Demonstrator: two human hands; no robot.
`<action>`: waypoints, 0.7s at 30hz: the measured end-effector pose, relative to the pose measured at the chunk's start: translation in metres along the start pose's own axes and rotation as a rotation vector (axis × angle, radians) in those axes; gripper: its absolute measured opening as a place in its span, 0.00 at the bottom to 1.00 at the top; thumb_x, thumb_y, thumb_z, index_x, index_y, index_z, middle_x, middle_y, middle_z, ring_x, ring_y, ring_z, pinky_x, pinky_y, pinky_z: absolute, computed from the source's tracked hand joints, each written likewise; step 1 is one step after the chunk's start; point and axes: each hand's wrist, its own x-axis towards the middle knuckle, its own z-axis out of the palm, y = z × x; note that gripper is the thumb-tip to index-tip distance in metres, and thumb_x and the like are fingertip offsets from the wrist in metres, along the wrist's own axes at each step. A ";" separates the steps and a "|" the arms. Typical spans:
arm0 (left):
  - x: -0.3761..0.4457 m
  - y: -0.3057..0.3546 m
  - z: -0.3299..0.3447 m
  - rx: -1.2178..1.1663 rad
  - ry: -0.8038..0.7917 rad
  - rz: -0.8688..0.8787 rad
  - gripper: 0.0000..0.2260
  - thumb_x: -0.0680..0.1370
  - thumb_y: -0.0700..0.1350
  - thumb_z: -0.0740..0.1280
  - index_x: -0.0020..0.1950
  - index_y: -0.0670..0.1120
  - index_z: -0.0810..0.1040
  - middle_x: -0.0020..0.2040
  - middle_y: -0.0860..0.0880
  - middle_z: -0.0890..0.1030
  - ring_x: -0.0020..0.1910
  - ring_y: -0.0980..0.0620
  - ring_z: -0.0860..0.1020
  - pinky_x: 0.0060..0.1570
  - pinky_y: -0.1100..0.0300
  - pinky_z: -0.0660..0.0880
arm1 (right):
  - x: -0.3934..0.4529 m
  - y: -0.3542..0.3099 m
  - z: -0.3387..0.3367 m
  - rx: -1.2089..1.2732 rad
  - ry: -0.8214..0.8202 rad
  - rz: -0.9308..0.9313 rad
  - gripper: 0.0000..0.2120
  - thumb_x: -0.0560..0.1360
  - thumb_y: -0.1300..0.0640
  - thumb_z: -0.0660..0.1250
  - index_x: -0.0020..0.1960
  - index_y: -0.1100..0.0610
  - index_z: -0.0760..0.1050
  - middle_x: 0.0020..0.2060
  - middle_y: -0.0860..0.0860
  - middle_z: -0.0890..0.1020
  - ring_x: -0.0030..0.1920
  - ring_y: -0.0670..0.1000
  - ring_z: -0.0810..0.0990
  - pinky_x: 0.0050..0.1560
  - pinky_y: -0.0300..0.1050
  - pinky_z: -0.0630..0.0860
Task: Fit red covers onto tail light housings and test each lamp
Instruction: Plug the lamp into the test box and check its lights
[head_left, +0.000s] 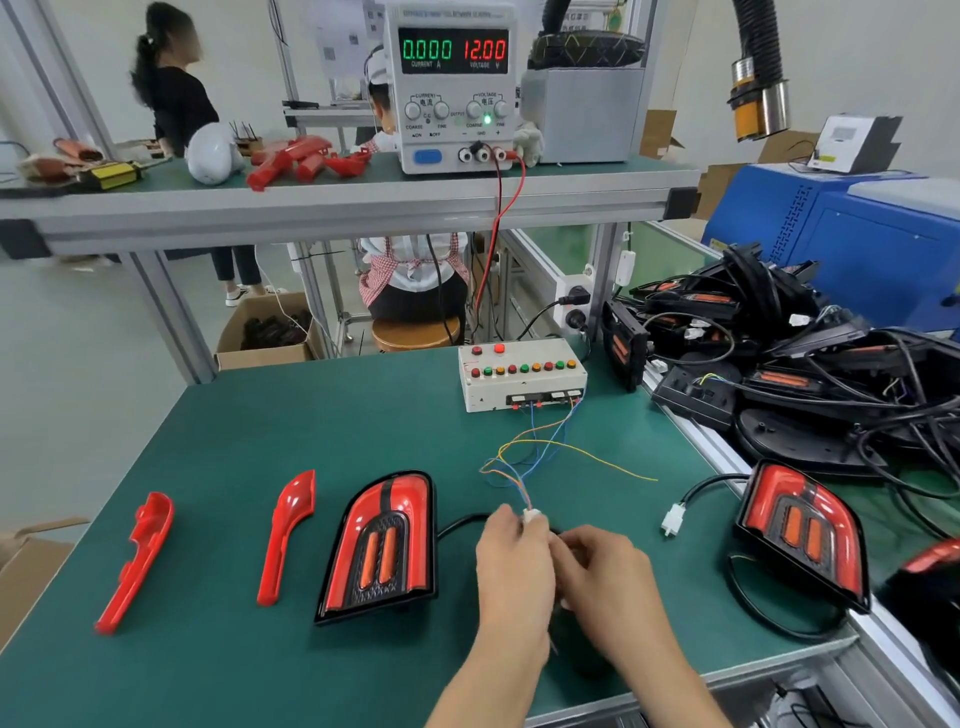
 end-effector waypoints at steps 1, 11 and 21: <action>-0.003 -0.004 -0.005 0.100 0.016 0.094 0.11 0.82 0.41 0.65 0.63 0.51 0.78 0.56 0.53 0.77 0.50 0.58 0.76 0.52 0.63 0.72 | -0.002 0.000 0.000 -0.092 0.040 -0.020 0.15 0.78 0.39 0.66 0.42 0.49 0.81 0.33 0.45 0.84 0.40 0.49 0.82 0.41 0.45 0.75; 0.045 0.064 -0.024 0.416 0.106 0.480 0.09 0.81 0.41 0.65 0.56 0.54 0.80 0.52 0.59 0.83 0.51 0.62 0.80 0.51 0.68 0.74 | -0.031 -0.017 0.017 0.125 0.021 -0.366 0.06 0.78 0.49 0.68 0.47 0.49 0.83 0.39 0.44 0.82 0.38 0.43 0.78 0.43 0.37 0.75; 0.143 0.132 -0.036 0.841 0.026 0.386 0.10 0.80 0.42 0.61 0.44 0.50 0.81 0.46 0.51 0.81 0.40 0.52 0.76 0.34 0.64 0.72 | -0.022 -0.069 0.065 0.393 -0.409 0.084 0.20 0.80 0.40 0.61 0.44 0.56 0.75 0.30 0.49 0.81 0.31 0.49 0.85 0.36 0.45 0.83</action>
